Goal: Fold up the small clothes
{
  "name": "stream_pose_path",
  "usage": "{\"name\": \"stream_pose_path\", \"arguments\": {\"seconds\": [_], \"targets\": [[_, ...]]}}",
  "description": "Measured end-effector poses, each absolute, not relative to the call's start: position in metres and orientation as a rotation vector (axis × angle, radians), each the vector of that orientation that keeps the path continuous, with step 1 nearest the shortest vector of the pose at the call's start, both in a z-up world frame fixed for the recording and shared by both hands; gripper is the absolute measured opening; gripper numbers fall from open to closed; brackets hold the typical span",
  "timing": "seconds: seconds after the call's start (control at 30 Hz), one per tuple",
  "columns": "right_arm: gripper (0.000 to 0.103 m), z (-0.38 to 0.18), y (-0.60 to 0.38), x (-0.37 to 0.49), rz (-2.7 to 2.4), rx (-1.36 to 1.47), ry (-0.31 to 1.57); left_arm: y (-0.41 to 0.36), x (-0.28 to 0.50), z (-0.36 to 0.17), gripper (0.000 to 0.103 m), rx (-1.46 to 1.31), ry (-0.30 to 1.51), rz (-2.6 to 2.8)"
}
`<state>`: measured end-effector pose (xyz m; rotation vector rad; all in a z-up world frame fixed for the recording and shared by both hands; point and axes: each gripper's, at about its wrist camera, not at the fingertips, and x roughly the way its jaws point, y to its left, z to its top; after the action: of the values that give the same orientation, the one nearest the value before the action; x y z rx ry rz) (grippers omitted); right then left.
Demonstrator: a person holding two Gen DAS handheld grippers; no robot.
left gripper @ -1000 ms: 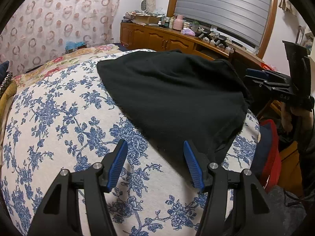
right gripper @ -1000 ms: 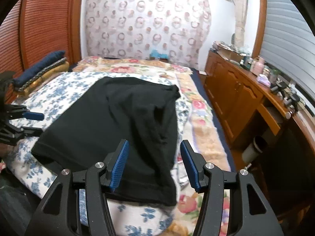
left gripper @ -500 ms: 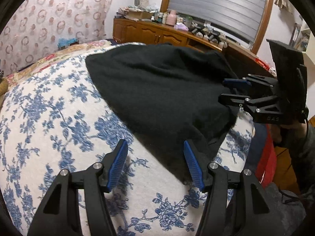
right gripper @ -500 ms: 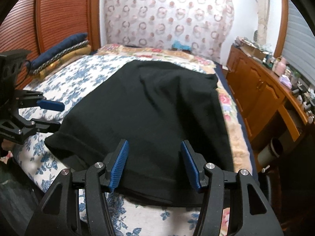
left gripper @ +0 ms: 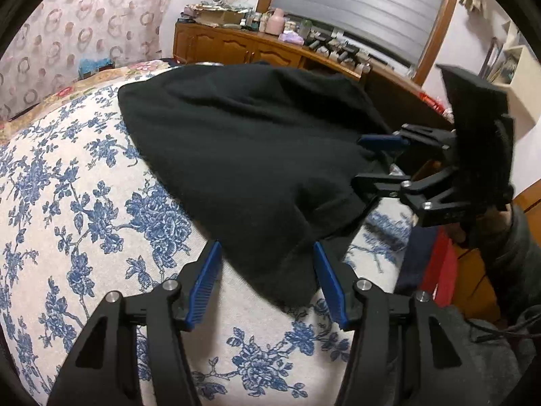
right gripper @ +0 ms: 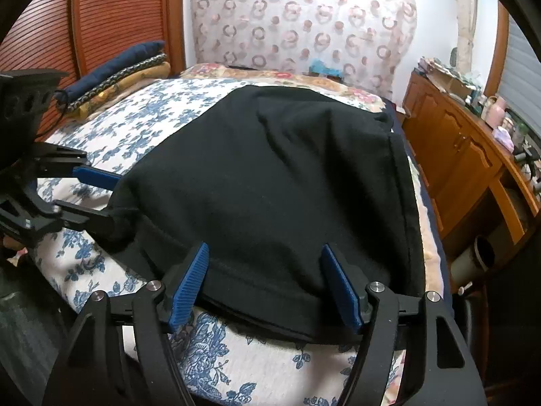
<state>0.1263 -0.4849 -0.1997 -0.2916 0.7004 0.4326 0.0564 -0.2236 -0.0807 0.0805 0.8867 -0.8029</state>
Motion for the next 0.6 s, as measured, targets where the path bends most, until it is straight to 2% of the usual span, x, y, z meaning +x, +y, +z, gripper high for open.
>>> {"name": "stream_pose_path", "arguments": {"seconds": [0.1, 0.13, 0.17, 0.2, 0.4, 0.6], "targets": [[0.077, -0.2, -0.484, 0.124, 0.447, -0.3, 0.707, -0.228, 0.056, -0.082, 0.029, 0.1, 0.882, -0.792], [0.079, -0.201, -0.483, 0.123, 0.445, -0.309, 0.712, -0.229, 0.057, -0.082, 0.015, 0.097, 0.888, -0.799], [0.08, -0.202, -0.482, 0.122, 0.444, -0.316, 0.717, -0.229, 0.058, -0.081, 0.014, 0.09, 0.884, -0.798], [0.08, -0.203, -0.481, 0.122, 0.448, -0.319, 0.72, -0.229, 0.058, -0.078, 0.006, 0.089, 0.876, -0.797], [0.086, -0.207, -0.474, 0.114, 0.502, -0.353, 0.734, -0.222, 0.064, -0.047, 0.004, 0.059, 0.795, -0.786], [0.087, -0.213, -0.477, 0.116, 0.508, -0.381, 0.761, -0.224, 0.072, -0.015, 0.004, 0.039, 0.722, -0.782]]}}
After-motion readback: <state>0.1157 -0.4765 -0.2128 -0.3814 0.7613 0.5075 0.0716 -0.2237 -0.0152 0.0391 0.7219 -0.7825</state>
